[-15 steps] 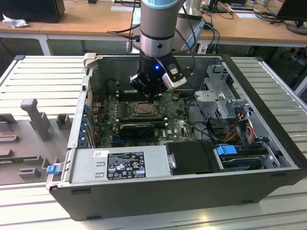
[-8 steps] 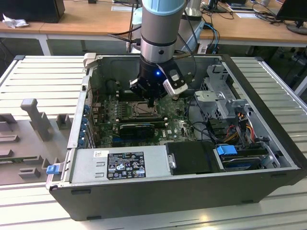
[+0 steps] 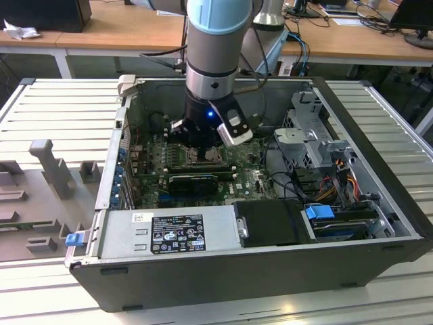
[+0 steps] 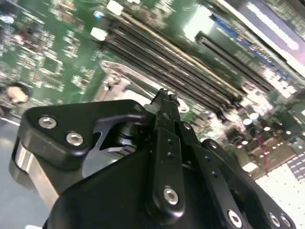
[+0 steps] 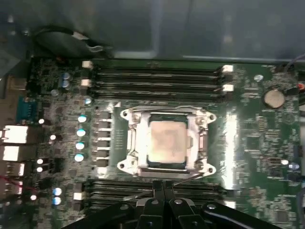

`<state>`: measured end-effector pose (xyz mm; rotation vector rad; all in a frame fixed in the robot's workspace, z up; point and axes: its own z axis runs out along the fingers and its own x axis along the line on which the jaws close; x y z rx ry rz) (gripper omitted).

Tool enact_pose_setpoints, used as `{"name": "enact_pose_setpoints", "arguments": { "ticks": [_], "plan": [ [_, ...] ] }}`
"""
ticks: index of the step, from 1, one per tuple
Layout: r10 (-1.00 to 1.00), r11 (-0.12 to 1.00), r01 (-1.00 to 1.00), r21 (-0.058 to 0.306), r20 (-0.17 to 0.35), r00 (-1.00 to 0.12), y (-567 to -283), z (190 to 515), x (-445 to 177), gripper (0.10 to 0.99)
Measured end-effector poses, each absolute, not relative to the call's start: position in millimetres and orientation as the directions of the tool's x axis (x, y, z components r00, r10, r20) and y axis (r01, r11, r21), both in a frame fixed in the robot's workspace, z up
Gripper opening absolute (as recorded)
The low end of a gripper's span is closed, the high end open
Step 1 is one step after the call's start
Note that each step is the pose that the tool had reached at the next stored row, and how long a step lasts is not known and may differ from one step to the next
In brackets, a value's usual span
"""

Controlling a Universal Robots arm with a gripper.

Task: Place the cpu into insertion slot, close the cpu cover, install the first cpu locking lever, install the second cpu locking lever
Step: 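Install the second cpu locking lever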

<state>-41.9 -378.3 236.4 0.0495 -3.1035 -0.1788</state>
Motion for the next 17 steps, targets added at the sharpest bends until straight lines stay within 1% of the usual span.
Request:
{"name": "enact_pose_setpoints", "arguments": {
  "ticks": [11, 17],
  "plan": [
    [-0.041, 0.992, -0.037, 0.120, 0.031, -0.999, -379.0, 211.8, -58.6, 0.106],
    [-0.047, 0.980, -0.041, 0.194, 0.027, -0.999, -387.6, 209.5, -66.3, 0.106]
  ]
}}
